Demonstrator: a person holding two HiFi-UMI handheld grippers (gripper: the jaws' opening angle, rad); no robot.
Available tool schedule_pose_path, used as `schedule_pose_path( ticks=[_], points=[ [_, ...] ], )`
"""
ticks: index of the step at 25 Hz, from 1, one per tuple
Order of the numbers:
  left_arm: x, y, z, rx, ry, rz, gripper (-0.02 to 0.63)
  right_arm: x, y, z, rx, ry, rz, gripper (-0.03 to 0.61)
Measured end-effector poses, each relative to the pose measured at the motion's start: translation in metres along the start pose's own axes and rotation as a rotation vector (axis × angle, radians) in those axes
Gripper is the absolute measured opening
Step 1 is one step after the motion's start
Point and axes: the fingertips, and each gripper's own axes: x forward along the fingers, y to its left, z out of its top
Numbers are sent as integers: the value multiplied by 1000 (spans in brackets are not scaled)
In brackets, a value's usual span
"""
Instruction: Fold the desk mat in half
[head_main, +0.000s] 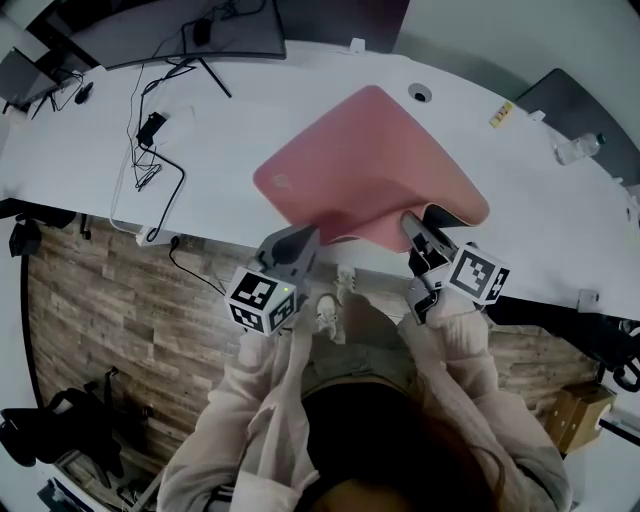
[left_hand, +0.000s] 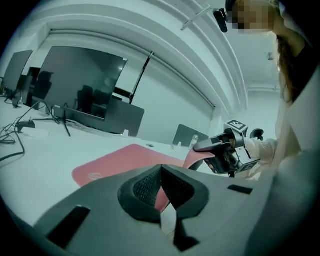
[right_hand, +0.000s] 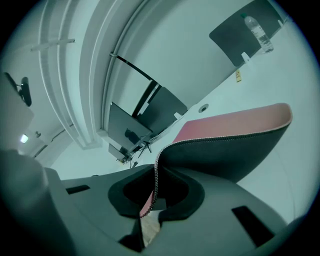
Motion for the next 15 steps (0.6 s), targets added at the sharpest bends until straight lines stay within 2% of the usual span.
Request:
schedule_pose_path(
  ticks=[15],
  points=[
    [42, 42, 38, 22, -8, 69, 26, 72, -10, 65, 16, 15, 50, 46]
  ],
)
